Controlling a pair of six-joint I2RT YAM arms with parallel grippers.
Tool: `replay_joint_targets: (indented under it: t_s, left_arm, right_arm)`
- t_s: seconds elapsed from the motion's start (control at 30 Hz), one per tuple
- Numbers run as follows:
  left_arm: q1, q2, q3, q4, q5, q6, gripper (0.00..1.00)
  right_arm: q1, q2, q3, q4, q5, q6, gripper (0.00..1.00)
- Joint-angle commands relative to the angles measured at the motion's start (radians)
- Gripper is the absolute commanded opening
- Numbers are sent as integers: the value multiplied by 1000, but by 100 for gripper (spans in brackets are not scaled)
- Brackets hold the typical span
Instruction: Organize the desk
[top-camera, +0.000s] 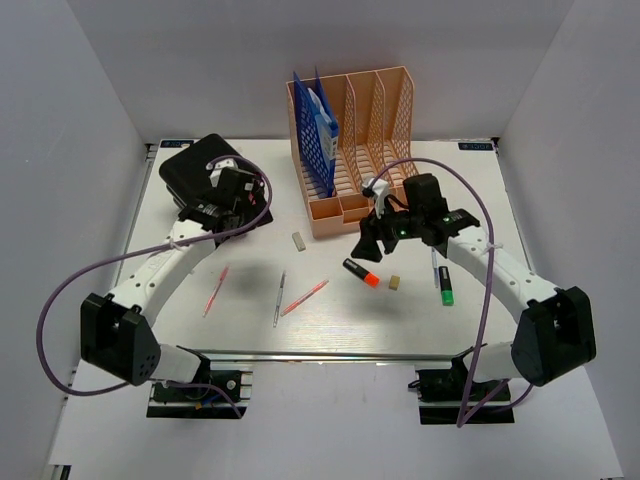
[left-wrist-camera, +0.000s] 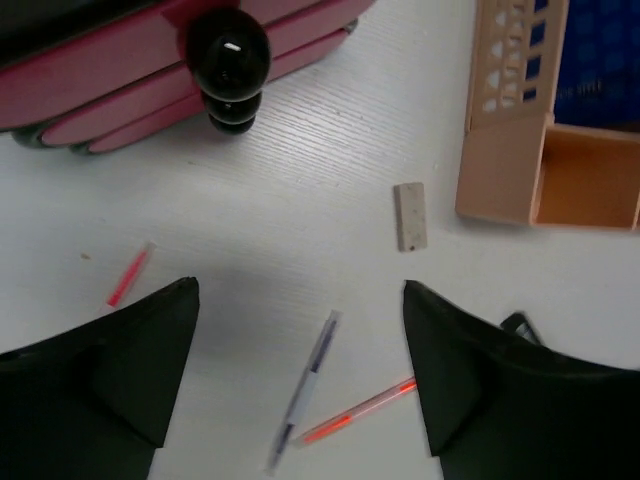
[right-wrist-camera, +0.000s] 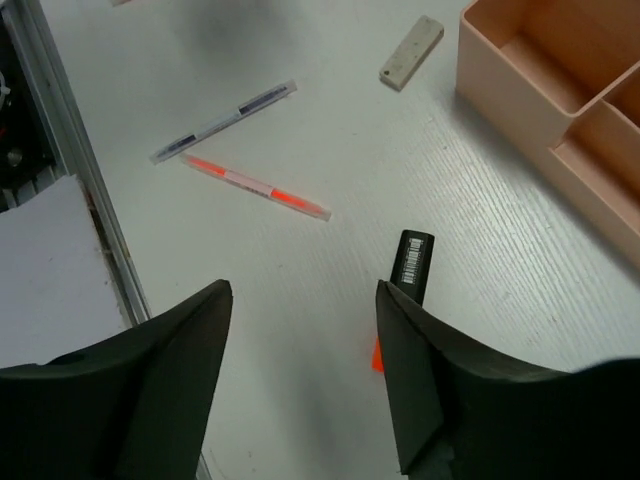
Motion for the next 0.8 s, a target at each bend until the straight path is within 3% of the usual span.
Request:
replay_joint_targets:
  t_s: [0.0,0.2,0.33,0.5,0.63,0.77]
  left_arm:
    - [-29,15,73,-91,-208,-53,98]
    - [-38,162,236,-160,-354,-39,98]
    - [-38,205,259,-136,-374,-31,96]
    - [-38,270,281,-139,-391,-51,85]
    - [-38,297,291,-123,-403,-68,63]
    - [-38,332,313,-122,-446,-84,54]
  right_arm:
    - [-9,-9,-55,100,-48,6,68]
    - [-21,-35,-138,129,-100,-27,68]
    - [-26,-59,-161,150,-98,-36,67]
    - [-43,-99,-195,176,-89,-34,66]
    - [-47,-125,-208,184,-55,-68,65]
    - [-55,-150,-224,195,-34,-80,64]
